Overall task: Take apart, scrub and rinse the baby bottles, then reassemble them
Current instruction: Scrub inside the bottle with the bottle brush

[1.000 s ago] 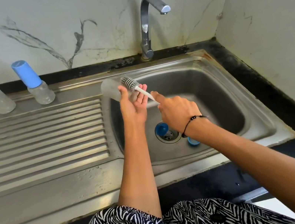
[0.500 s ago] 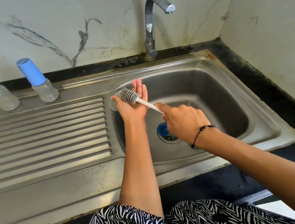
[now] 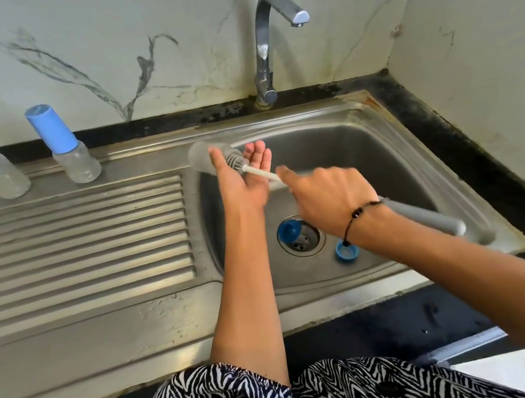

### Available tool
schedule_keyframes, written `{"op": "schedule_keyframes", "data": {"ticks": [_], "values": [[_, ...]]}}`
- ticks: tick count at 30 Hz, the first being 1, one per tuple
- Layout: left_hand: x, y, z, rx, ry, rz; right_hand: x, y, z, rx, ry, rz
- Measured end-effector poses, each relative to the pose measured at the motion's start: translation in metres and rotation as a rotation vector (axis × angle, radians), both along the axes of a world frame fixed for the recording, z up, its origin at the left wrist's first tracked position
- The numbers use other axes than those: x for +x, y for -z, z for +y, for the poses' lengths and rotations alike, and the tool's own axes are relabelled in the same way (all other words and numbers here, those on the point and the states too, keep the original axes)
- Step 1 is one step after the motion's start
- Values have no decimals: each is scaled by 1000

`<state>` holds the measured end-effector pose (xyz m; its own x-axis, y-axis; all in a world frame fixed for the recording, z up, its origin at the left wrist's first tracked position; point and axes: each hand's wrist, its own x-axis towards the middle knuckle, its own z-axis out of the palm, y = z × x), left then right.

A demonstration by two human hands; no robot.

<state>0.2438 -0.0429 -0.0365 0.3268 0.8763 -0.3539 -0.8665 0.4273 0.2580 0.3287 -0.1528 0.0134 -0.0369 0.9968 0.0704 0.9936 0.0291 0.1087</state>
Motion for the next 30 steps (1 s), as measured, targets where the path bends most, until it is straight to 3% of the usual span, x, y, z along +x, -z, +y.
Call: {"op": "schedule_keyframes", "data": {"ticks": [4,10,15,17,21,23,26,30], "values": [[6,-15,-4,97,66,27,-4,-13,19,47,-39,-58],[10,-36,-10,155,205,281,-16,-7,38,139,-13,-84],[7,-21,-4,111,-9,499,-23,1,26,56,-4,-156],[8,-14,-3,99,-56,462,-18,-3,25,-30,8,12],[0,-13,1,189,-75,343,-2,-13,29,-195,-24,659],[-1,-14,0,176,-92,308,2,-12,27,-190,-38,748],[-1,-13,-3,128,-101,329,4,-2,19,-158,-69,634],[2,-7,-2,72,-85,378,12,1,8,-84,-28,208]]}}
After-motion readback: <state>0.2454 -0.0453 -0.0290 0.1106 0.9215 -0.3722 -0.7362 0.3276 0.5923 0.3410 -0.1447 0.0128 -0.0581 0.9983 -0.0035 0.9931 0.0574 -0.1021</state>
